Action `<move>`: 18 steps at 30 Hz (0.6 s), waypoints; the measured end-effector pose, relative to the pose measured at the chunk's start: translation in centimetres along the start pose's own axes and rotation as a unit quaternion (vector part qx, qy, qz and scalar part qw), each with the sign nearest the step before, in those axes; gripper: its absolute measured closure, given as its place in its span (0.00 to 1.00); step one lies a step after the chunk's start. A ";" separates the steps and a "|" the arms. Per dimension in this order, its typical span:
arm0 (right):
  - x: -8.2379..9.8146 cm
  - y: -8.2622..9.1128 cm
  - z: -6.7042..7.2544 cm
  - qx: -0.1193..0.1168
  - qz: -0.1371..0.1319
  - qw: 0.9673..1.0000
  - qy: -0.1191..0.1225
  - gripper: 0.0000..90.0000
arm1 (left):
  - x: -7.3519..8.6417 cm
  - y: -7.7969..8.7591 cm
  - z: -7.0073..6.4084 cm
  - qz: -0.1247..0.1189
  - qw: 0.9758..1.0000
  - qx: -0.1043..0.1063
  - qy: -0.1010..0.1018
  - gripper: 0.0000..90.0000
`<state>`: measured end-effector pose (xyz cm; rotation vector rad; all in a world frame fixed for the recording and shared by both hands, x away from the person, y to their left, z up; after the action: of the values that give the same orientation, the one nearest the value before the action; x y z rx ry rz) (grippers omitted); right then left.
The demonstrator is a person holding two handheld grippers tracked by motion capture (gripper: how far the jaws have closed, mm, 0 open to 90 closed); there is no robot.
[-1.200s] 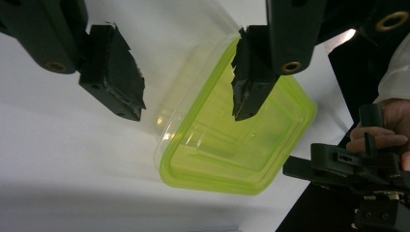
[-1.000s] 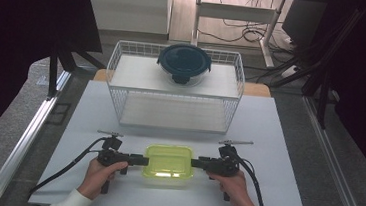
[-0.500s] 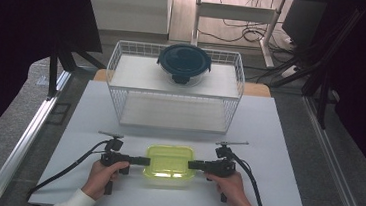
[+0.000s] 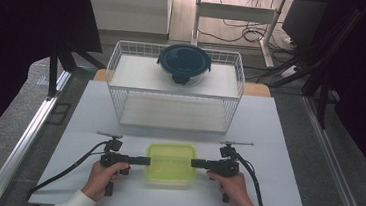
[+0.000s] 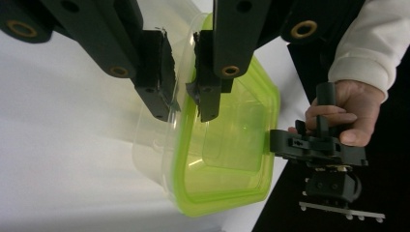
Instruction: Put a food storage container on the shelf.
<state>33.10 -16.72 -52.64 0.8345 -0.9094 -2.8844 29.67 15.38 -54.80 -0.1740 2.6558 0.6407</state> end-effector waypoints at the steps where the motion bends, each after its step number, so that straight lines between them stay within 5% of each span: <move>1: 0.0 0.1 0.1 -0.001 0.000 1.000 0.002 0.87 | 0.0 0.0 0.0 0.000 1.000 0.001 0.000 0.90; 18: -0.4 0.9 0.9 0.001 -0.013 1.000 0.025 0.88 | -0.4 0.9 -1.6 -0.010 0.999 0.013 -0.027 0.90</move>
<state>32.85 -16.90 -51.30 0.9221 -0.9027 -2.8701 29.31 15.43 -53.00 -0.1738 2.6059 0.5943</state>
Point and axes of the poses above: each handheld gripper's, and its own axes: y roughly backward along the jaws, x roughly out of its underside, z roughly to its left, the point moved 3 cm from there along -y, roughly forward along the jaws, and after that the axes turned 2 degrees about z, right-handed, at the moved point
